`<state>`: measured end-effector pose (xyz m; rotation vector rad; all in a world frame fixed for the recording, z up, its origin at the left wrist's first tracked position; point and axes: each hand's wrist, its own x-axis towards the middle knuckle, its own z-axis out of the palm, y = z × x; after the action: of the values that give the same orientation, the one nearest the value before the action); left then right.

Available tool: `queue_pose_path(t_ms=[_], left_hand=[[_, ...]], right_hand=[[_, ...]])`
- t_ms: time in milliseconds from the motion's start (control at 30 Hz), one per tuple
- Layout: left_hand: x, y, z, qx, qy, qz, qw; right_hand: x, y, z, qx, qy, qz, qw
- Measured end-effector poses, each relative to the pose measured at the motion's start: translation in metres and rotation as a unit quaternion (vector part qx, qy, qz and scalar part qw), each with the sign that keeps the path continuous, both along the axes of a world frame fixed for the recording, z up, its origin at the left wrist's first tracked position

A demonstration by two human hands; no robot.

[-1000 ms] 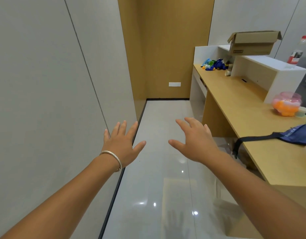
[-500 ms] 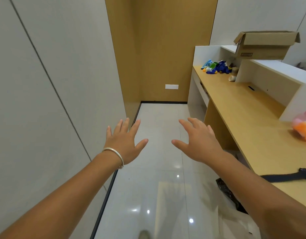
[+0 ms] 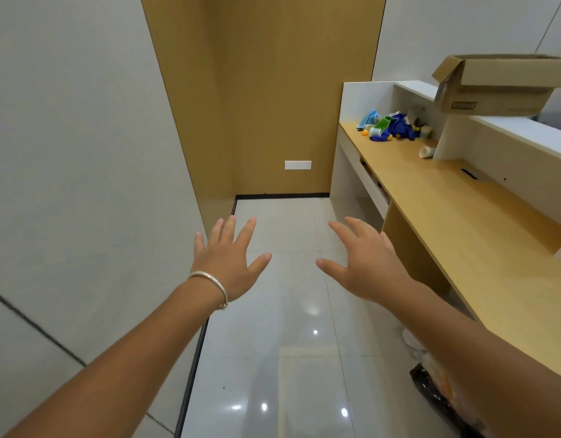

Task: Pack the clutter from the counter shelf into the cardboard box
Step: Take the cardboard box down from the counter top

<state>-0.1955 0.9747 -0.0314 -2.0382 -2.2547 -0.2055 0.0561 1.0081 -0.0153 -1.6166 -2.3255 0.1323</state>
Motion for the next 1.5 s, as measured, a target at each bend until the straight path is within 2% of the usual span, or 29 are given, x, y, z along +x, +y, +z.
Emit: queue_pose_path(t_ms=[333,667,1000,1333,1500], left_hand=[[-0.009,0.201,-0.015,0.006,0.004,0.031,0.999],[0.007,0.393,-0.004,0.005,-0.006,0.067,0.998],[-0.002,0.592,-0.012,0.009,-0.009,0.019,1.000],[-0.062,0.813,-0.011,0.002,-0.036,-0.025,0.999],[-0.073,0.897,-0.008,0.002,-0.042,-0.052,0.998]], right_hand=[[-0.017,0.222,-0.014,0.009,0.007,0.028,1.000],[-0.004,0.434,-0.009,0.007,0.015,0.046,0.999],[-0.008,0.602,-0.017,-0.002,0.014,0.013,1.000],[-0.053,0.792,-0.010,-0.018,-0.016,-0.041,0.999],[-0.064,0.859,-0.015,-0.026,-0.009,-0.061,0.998]])
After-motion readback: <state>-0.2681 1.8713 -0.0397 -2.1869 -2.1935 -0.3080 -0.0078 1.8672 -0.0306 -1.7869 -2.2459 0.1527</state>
